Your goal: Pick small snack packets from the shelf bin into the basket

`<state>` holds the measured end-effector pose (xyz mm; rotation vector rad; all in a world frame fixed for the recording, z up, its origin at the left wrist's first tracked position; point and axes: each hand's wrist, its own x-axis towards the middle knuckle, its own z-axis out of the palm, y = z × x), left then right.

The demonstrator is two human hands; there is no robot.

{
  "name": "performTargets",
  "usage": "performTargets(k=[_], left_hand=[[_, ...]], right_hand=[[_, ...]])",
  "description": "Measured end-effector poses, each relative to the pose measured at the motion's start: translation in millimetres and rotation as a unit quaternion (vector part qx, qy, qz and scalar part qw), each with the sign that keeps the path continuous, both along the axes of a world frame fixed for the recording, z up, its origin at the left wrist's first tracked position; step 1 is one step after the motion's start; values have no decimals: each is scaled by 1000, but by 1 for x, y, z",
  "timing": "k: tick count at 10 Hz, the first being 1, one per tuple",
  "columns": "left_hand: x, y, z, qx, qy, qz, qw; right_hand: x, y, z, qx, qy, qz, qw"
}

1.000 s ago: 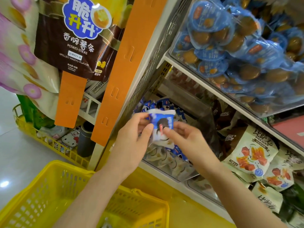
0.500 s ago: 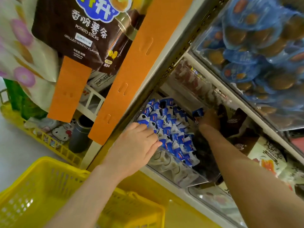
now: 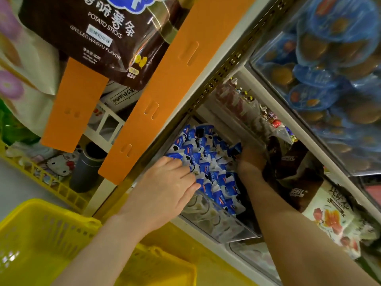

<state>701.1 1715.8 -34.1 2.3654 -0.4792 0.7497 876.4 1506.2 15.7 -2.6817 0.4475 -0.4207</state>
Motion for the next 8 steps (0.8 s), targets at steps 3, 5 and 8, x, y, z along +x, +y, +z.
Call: performTargets(k=[3,5,8], left_hand=[[0,0,1,-16,-20,-3,1000],[-4,2,6,5,12,-2,1000],[-35,12,40,-149,118,27,981]], right_hand=[[12,2,2,-75,111,43,990],[10,6,-2,-60,160,44,984],[-109,58,50,94,-19,275,957]])
